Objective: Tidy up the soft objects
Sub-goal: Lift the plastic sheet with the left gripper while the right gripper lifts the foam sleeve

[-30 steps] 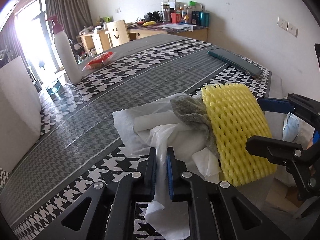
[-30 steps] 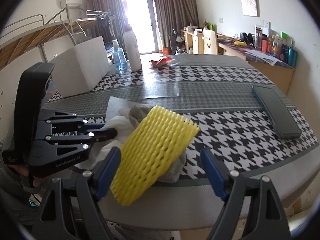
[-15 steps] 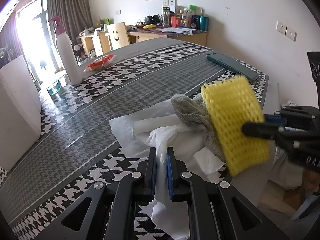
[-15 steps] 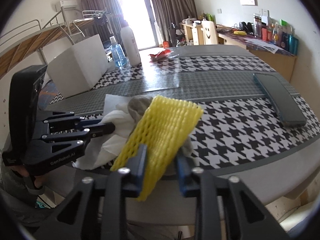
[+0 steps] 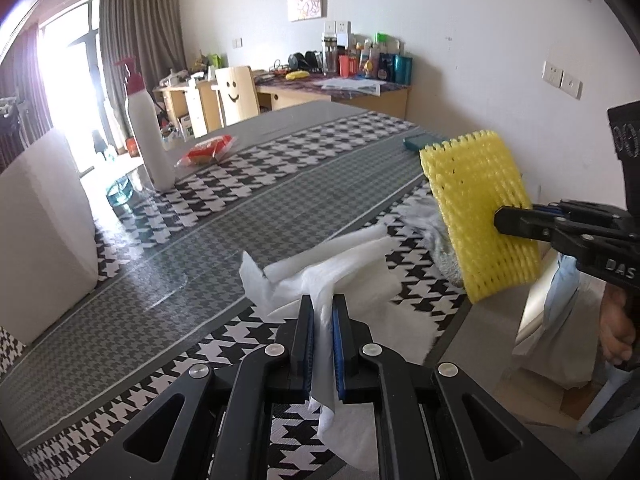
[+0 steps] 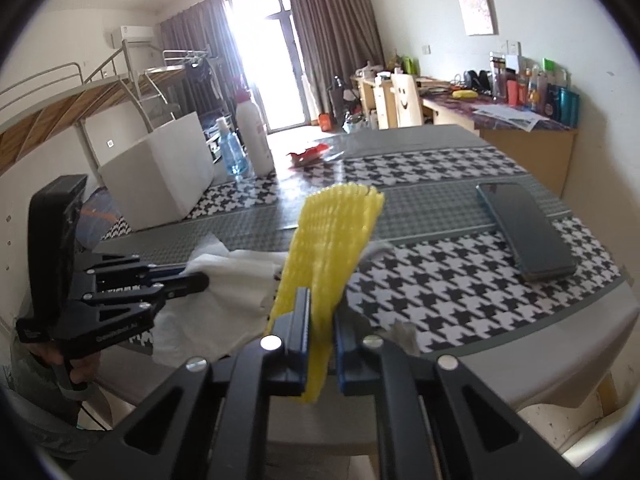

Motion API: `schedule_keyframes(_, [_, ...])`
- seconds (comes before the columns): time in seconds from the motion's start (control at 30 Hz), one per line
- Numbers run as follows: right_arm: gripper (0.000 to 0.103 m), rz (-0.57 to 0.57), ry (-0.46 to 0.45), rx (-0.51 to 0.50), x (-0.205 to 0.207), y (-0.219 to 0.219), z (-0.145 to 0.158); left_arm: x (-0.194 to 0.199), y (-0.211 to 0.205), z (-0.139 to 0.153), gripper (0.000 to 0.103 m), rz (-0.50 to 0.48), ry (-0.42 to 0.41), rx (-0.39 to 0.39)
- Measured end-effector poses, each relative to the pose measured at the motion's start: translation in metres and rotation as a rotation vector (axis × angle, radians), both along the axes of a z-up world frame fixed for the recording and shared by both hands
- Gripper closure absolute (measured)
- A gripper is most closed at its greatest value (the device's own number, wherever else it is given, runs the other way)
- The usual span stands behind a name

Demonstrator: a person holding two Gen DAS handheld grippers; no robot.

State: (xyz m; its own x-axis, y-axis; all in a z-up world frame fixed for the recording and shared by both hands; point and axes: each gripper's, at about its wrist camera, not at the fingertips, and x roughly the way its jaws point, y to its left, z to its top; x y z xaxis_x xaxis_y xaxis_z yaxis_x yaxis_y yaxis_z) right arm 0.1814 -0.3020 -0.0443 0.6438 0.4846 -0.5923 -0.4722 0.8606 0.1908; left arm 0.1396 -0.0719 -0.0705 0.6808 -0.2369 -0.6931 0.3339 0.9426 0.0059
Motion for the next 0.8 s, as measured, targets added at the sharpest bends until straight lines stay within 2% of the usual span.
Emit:
schedule_keyframes(0.27, [0.09, -0.001, 0.0, -0.007, 0.004, 0.003, -0.003, -0.004, -0.001, 0.001, 0.095, 0.002, -0.002, -0.003])
schedule_keyframes(0.5, [0.087, 0.012, -0.002, -0.075, 0.007, 0.02, -0.01, -0.005, 0.004, -0.002, 0.095, 0.014, 0.007, -0.004])
schedule_keyframes(0.6, [0.069, 0.007, -0.03, -0.092, 0.002, 0.019, -0.005, -0.007, 0.005, 0.0, 0.095, 0.012, 0.005, -0.008])
schedule_keyframes(0.67, [0.044, -0.001, -0.043, -0.09, 0.0, 0.016, -0.002, -0.009, 0.005, -0.001, 0.095, 0.007, 0.006, -0.01])
schedule_keyframes(0.8, [0.04, -0.009, -0.087, -0.094, -0.006, 0.014, 0.003, -0.01, 0.003, -0.006, 0.095, 0.007, 0.024, 0.003])
